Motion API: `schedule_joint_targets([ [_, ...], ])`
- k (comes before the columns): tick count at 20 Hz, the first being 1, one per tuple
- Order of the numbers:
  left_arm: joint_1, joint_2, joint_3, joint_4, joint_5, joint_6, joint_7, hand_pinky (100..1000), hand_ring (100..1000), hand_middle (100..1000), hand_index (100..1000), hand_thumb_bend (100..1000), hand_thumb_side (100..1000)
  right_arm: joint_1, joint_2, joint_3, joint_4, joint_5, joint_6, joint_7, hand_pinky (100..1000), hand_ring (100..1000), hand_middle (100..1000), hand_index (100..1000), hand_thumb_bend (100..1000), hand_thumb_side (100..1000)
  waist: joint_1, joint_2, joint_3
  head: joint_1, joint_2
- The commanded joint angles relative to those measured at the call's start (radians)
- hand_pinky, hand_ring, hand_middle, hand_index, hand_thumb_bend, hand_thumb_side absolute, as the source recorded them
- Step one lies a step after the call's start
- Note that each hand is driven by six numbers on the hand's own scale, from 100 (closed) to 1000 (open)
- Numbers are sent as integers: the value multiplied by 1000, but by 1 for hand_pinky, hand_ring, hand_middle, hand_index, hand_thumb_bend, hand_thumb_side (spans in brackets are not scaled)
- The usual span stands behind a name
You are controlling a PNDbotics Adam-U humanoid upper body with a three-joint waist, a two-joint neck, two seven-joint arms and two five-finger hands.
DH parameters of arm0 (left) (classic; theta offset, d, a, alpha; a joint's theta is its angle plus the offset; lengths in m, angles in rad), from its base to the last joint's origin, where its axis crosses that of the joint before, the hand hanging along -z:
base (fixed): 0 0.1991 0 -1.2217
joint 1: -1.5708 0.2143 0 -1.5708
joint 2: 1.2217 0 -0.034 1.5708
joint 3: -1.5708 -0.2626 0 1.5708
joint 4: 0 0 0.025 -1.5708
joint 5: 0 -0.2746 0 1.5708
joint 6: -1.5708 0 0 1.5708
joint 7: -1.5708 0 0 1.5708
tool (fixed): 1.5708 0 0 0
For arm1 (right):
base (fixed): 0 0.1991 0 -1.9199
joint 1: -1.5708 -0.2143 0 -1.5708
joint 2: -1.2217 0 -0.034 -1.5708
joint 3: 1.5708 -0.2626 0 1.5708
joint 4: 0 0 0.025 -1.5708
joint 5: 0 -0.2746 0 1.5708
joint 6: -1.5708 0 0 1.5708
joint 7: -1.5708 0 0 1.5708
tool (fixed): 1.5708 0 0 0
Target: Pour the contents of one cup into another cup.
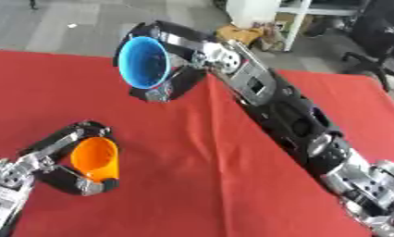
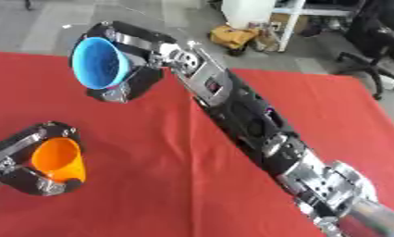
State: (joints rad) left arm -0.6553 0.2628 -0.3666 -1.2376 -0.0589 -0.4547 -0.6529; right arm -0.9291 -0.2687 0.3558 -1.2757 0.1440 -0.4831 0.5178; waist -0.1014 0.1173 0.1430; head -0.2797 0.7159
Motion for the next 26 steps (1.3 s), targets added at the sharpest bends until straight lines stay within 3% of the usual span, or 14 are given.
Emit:
schedule_joint_targets([
  [1, -30, -2, -14, -8, 8, -85, -91, 647, 369, 234, 605, 113, 100, -29, 11, -3, 12, 52, -28, -1, 665, 520, 459, 718, 258, 100, 4, -18, 1, -4, -5],
  [14, -40, -9, -28, 0, 7, -113, -117, 648, 370, 235, 605, 123, 100, -37, 41, -5, 21, 289, -148, -67, 684, 546, 488, 733, 273, 100, 3, -17, 0, -4, -7],
  [26, -54, -19, -34, 4, 0, -124, -124, 648, 371, 236, 605, 137, 100, -48, 69, -2, 32, 519, -217, -186, 695, 561, 506, 742, 278, 100, 0, -18, 8, -7, -11],
])
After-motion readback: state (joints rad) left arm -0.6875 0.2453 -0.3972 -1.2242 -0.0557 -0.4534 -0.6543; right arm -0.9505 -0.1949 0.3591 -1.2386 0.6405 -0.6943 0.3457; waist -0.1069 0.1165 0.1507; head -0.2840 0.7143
